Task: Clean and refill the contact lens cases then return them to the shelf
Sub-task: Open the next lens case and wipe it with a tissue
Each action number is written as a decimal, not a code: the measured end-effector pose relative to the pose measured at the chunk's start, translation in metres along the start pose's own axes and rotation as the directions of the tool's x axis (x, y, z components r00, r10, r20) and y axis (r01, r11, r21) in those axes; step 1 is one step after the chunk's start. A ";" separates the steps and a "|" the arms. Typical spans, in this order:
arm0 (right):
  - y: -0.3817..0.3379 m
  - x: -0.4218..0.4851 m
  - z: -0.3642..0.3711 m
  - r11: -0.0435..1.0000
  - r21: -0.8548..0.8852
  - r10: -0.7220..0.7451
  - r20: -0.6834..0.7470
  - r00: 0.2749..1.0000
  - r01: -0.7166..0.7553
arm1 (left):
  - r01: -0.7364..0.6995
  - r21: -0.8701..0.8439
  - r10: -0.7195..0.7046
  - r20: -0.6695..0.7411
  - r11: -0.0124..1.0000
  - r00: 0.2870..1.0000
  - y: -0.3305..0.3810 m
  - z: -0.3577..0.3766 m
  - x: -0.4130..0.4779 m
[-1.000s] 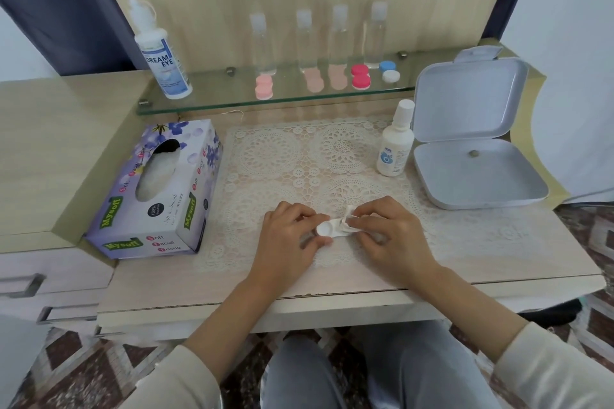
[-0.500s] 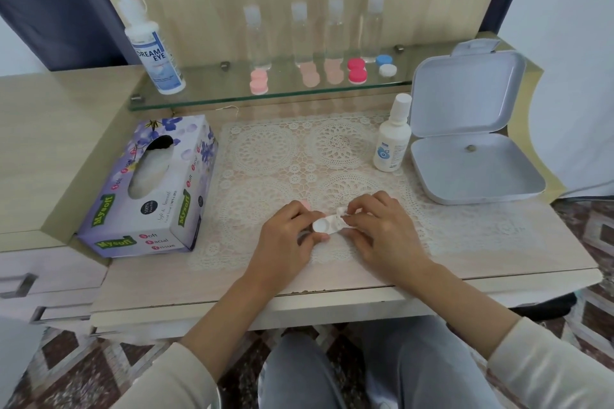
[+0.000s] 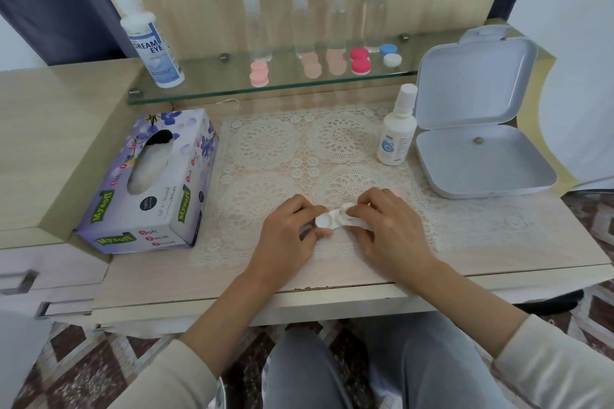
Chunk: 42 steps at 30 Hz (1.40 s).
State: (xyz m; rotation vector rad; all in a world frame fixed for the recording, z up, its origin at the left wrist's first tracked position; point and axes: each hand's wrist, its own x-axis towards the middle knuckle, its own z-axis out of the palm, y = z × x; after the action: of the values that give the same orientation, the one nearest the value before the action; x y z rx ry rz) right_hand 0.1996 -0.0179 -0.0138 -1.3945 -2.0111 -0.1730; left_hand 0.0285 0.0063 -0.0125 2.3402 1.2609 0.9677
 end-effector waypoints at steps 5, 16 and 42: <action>0.003 0.002 0.000 0.998 0.043 -0.043 0.008 0.999 0.042 | 0.008 -0.001 -0.008 0.000 1.000 1.000 -0.001 -0.001 0.000; 0.002 0.001 -0.001 0.998 0.059 0.017 0.026 0.999 -0.019 | 0.005 0.013 -0.005 0.011 1.000 1.000 0.000 -0.001 0.000; 0.003 0.007 -0.020 0.789 0.545 0.311 0.044 0.949 -0.284 | 0.166 -0.195 -0.196 -0.145 0.967 0.970 0.008 -0.020 0.003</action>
State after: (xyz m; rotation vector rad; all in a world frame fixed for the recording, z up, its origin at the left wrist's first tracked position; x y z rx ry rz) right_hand 0.2100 -0.0207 0.0049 -1.2815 -1.5868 0.4765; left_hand 0.0211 0.0038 0.0075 2.0027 1.3583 1.1782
